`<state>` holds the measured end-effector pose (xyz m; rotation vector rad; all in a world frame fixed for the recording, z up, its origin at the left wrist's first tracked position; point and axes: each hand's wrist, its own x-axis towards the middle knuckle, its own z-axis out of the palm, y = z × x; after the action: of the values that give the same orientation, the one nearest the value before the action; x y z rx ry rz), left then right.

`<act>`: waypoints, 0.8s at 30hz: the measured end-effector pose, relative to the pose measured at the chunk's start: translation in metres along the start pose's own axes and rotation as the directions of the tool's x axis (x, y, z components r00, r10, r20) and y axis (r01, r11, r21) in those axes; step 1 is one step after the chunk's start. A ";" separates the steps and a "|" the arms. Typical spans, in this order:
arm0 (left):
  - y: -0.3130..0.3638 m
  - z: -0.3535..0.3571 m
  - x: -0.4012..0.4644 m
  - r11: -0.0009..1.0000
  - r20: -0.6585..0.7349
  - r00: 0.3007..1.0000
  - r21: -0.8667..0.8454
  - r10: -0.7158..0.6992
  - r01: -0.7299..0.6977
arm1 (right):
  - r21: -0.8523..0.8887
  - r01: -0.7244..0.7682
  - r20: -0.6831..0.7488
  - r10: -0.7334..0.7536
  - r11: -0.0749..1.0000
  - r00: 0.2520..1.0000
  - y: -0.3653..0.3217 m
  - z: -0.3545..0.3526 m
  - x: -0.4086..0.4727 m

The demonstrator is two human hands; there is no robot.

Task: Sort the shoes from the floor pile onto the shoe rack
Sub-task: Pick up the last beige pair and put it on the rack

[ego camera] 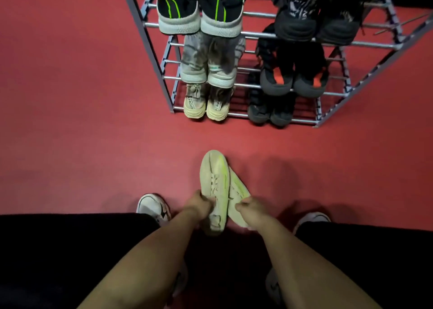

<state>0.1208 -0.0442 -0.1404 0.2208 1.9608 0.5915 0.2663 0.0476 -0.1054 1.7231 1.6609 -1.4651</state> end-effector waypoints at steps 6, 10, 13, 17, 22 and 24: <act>0.036 -0.009 -0.004 0.964 -0.038 0.968 -0.085 0.250 -0.252 | 0.631 -0.238 0.371 -0.018 0.738 0.929 0.011 0.001 -0.007; 0.074 -0.008 0.002 0.878 0.189 0.896 0.200 0.401 -0.435 | 0.780 -0.237 0.373 -0.126 0.580 0.919 0.008 -0.013 -0.008; 0.096 0.003 0.005 0.800 0.236 0.883 0.376 0.405 -0.468 | 0.826 -0.161 0.242 -0.081 0.540 0.967 0.013 -0.020 -0.007; 0.111 0.002 0.032 0.467 0.184 0.811 0.738 0.555 -0.487 | 0.896 -0.103 0.098 0.035 0.433 0.995 0.029 -0.033 -0.003; 0.110 -0.013 0.067 0.536 0.129 0.913 0.774 0.387 -0.337 | 0.957 -0.069 0.029 0.145 0.282 0.989 0.044 -0.044 0.003; 0.109 -0.012 0.073 0.644 0.105 0.929 0.693 0.354 -0.324 | 0.975 -0.056 0.017 0.177 0.217 0.984 0.046 -0.046 0.005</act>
<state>0.0659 0.0758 -0.1398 1.0929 2.1194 0.0319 0.3257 0.0752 -0.1093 2.3978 0.3625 -2.6851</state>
